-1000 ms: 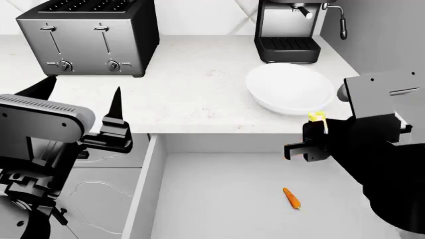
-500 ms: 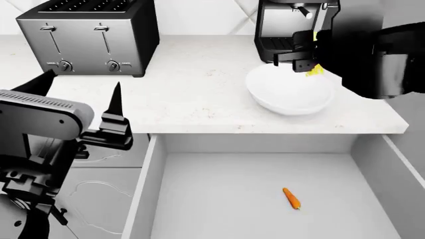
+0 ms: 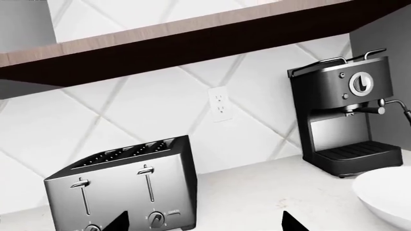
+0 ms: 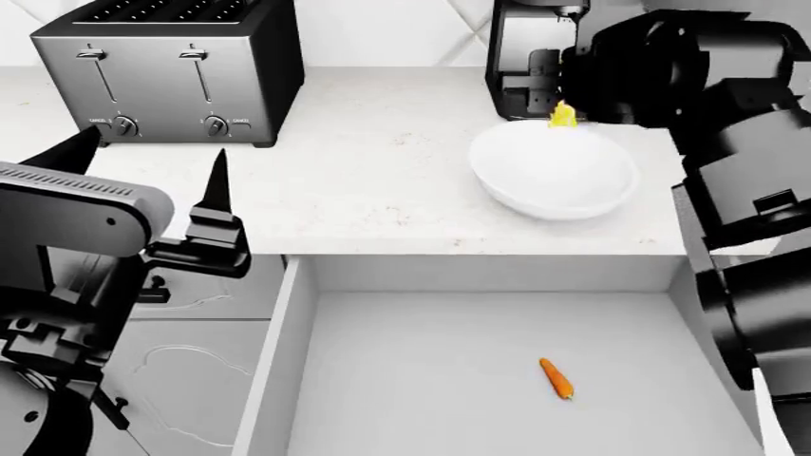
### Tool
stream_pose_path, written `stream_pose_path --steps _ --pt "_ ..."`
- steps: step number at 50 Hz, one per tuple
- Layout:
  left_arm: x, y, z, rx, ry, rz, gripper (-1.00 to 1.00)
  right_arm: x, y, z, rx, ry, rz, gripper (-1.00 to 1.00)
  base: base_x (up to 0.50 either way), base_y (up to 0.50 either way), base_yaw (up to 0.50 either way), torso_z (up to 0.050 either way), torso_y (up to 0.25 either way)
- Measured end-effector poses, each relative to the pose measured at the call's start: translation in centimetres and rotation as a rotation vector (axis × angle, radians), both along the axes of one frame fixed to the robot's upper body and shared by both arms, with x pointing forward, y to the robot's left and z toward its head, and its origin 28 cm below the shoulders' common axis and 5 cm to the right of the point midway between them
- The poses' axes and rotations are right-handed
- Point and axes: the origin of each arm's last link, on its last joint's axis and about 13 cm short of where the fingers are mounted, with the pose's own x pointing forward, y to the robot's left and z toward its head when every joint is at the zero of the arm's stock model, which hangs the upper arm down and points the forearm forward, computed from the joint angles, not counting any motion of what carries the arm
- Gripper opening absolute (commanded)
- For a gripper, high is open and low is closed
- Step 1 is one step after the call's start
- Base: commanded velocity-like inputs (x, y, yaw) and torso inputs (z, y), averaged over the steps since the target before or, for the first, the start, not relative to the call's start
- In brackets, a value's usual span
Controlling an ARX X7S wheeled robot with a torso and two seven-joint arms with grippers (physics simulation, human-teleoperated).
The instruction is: Place the bar in the bowl and close the drawer.
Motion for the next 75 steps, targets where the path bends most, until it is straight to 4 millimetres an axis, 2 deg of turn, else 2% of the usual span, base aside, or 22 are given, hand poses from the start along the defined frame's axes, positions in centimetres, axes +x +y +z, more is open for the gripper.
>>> stream_pose_path --steps 20,36,37,57,75 --pt "0.0 0.1 -0.1 0.006 0.001 0.004 1.00 0.9 -0.5 -4.3 0.004 0.081 -0.030 -1.00 0.00 0.00 0.00 0.000 0.000" --pt "0.1 0.1 -0.5 0.008 0.008 0.004 1.00 0.9 -0.7 -6.2 0.013 0.123 -0.028 -1.00 0.00 0.00 0.00 0.000 0.000" --pt "0.1 0.1 -0.5 0.008 0.008 0.004 1.00 0.9 -0.7 -6.2 0.014 0.125 -0.028 1.00 0.00 0.00 0.00 0.000 0.000" --pt "0.1 0.1 -0.7 0.010 0.014 0.002 1.00 1.0 -0.7 -5.9 0.007 0.108 -0.004 1.00 0.00 0.00 0.00 0.000 0.000" --pt "0.1 0.0 -0.5 0.001 0.009 -0.003 1.00 0.8 -1.1 -2.7 -0.027 -0.011 0.010 1.00 0.00 0.00 0.00 0.000 0.000"
